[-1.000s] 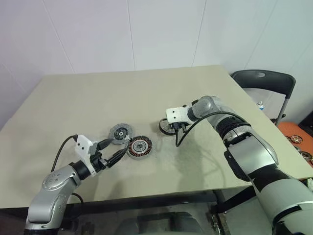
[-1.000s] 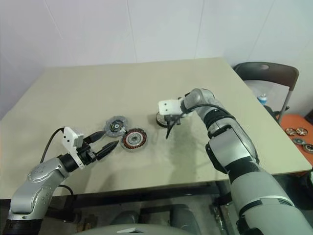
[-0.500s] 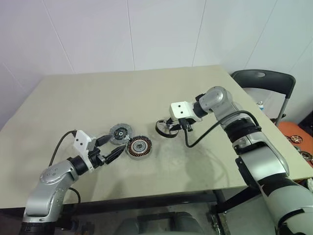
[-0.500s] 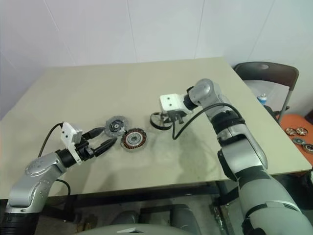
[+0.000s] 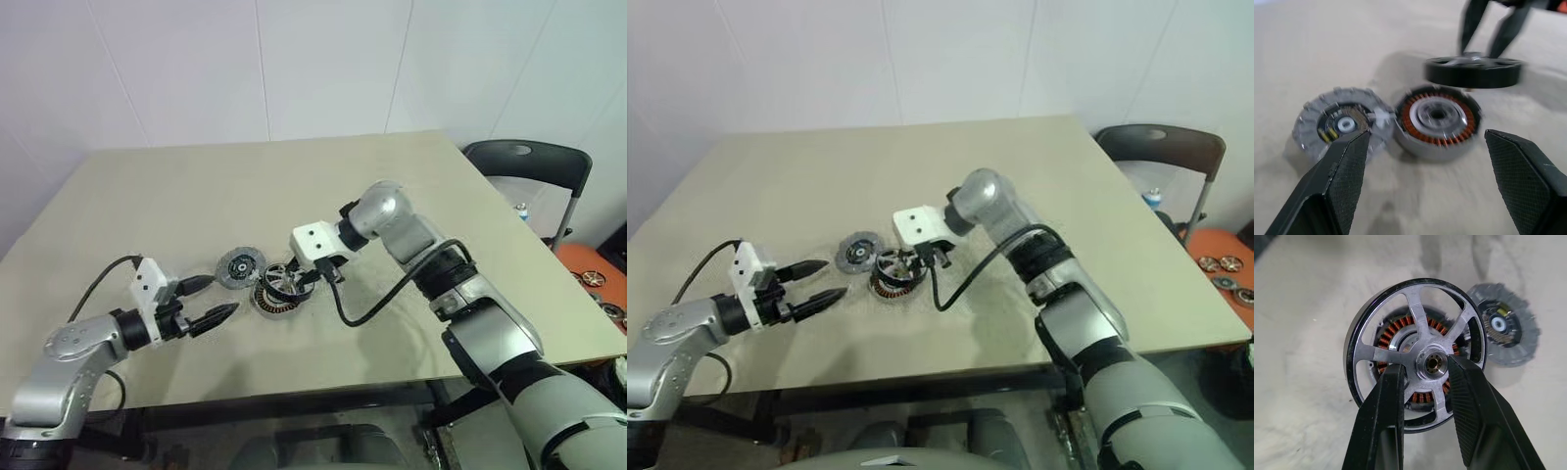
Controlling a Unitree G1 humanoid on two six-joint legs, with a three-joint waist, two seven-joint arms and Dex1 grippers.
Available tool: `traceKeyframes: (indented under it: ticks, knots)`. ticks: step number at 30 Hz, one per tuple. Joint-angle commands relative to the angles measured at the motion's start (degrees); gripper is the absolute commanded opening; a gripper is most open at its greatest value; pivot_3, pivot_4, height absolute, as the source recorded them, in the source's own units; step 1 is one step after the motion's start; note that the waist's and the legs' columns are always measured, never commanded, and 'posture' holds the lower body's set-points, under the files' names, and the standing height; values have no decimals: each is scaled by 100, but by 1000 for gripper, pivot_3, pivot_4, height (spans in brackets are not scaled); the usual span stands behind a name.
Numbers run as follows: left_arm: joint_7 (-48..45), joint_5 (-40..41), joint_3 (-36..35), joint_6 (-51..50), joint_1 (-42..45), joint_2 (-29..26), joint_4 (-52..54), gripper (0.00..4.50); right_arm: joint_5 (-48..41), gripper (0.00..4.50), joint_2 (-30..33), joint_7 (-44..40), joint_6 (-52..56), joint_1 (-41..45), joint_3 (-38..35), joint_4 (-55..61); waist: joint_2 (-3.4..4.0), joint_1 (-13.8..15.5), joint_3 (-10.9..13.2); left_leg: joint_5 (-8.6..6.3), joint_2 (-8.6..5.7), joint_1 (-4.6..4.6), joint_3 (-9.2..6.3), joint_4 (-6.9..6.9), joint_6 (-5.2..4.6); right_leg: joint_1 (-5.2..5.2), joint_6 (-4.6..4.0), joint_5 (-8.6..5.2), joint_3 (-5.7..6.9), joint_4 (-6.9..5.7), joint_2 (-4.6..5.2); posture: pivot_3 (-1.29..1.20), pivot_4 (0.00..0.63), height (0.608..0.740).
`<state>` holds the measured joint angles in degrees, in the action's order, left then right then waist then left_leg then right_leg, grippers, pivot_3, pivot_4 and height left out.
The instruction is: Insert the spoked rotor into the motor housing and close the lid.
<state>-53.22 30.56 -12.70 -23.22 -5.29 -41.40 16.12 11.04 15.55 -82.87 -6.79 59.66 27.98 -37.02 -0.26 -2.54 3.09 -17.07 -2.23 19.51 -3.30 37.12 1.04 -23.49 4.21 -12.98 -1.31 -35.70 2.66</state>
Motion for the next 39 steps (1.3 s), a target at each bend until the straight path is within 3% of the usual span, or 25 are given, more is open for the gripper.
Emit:
traceKeyframes:
  ticks: [1,12,39]
  knots:
    - [-304,48,-321,154,-183,-319,289,4016,64,956,-203,207,-366,384,20,-381,3,-1,2,0,0,1,0,-1,0,-1,0,0,0,0,0,0,0,740]
    - [-161,37,-322,173,-348,-164,439,4016,249,956,-495,442,-1044,783,36,-1321,4,1,2,0,0,-1,-1,-2,0,-1,0,0,0,-2,1,0,0,740]
    - [-8,76,-329,131,-409,-9,538,4016,810,956,-648,1017,-1789,752,179,-2049,3,-3,2,0,-1,-3,-1,-1,1,-4,-1,0,-1,-15,-2,0,0,740]
